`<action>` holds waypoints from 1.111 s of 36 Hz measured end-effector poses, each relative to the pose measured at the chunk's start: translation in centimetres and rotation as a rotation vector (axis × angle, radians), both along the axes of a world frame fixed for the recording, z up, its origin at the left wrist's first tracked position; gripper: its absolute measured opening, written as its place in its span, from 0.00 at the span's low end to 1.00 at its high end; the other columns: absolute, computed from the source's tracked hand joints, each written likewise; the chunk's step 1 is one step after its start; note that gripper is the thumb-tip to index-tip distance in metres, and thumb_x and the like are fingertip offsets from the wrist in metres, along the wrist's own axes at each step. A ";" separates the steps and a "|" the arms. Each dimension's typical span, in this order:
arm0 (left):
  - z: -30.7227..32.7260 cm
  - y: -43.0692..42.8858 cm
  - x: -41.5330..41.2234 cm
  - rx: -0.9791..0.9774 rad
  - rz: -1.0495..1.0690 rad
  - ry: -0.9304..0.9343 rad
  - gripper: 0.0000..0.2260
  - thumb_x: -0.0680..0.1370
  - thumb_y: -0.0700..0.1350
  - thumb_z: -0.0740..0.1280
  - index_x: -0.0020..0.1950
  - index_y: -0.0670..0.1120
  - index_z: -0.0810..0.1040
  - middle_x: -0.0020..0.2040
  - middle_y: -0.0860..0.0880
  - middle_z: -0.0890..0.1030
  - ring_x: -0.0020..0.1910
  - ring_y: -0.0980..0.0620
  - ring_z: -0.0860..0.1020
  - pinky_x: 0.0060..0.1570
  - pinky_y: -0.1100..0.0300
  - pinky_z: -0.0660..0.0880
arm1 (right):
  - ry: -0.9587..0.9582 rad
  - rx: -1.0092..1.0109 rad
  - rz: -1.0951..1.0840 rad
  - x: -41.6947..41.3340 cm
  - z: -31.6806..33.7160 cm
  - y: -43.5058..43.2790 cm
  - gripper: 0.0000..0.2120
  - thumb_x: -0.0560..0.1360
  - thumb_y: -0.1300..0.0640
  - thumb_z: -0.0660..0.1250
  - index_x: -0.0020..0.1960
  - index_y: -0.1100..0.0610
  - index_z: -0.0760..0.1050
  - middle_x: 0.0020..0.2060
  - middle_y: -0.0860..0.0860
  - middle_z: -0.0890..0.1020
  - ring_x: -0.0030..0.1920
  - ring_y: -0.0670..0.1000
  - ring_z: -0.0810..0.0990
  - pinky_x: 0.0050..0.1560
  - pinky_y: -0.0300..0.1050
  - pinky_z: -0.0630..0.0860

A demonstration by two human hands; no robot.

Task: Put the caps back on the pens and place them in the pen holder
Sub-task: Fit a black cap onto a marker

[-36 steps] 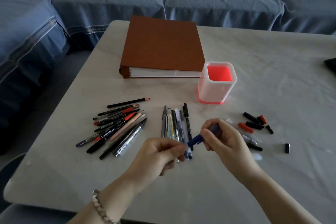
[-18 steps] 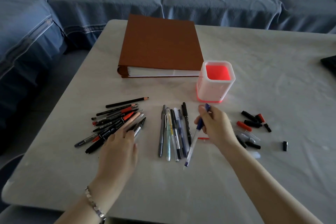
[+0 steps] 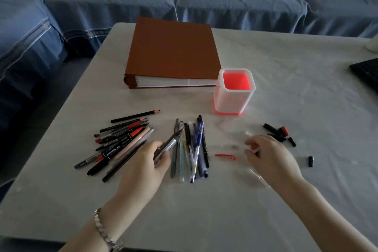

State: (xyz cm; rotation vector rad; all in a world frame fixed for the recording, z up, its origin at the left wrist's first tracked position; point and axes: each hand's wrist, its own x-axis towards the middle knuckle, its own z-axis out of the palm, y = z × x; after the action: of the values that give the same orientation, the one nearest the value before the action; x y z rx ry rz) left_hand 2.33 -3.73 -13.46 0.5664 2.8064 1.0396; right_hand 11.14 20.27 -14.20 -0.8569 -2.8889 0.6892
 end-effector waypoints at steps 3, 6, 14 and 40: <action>0.4 0.4 0.4 0.052 -0.025 -0.024 0.09 0.75 0.47 0.65 0.52 0.45 0.78 0.43 0.54 0.79 0.43 0.56 0.77 0.40 0.73 0.69 | -0.080 0.112 -0.051 1.9 -0.1 1.5 0.11 0.73 0.52 0.65 0.55 0.52 0.75 0.55 0.46 0.78 0.54 0.50 0.76 0.41 0.42 0.70; 0.6 0.9 0.7 0.121 -0.059 -0.066 0.04 0.74 0.47 0.67 0.48 0.49 0.77 0.37 0.56 0.79 0.40 0.58 0.77 0.37 0.74 0.69 | -0.181 0.148 -0.021 2.7 -0.7 2.0 0.13 0.73 0.48 0.64 0.56 0.51 0.74 0.53 0.47 0.78 0.55 0.50 0.75 0.40 0.41 0.68; 1.4 0.9 1.1 0.205 -0.130 -0.178 0.05 0.74 0.48 0.67 0.43 0.58 0.75 0.38 0.56 0.81 0.44 0.61 0.77 0.41 0.69 0.73 | -0.071 0.118 -0.001 2.1 -0.9 1.5 0.13 0.72 0.55 0.64 0.56 0.55 0.76 0.58 0.46 0.77 0.57 0.49 0.75 0.47 0.43 0.72; 2.3 0.7 2.1 0.289 -0.341 -0.252 0.08 0.71 0.53 0.68 0.49 0.61 0.79 0.46 0.58 0.79 0.43 0.60 0.78 0.41 0.72 0.70 | 0.378 -0.823 -0.033 -0.2 3.9 -4.0 0.11 0.76 0.64 0.58 0.43 0.57 0.79 0.29 0.52 0.77 0.26 0.42 0.71 0.29 0.32 0.69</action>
State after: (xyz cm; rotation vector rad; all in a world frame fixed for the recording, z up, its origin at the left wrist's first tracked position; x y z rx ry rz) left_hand 4.48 -3.02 -11.19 0.8406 2.2580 1.3373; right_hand 10.95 16.30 -10.32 -0.6954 -2.2120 1.8530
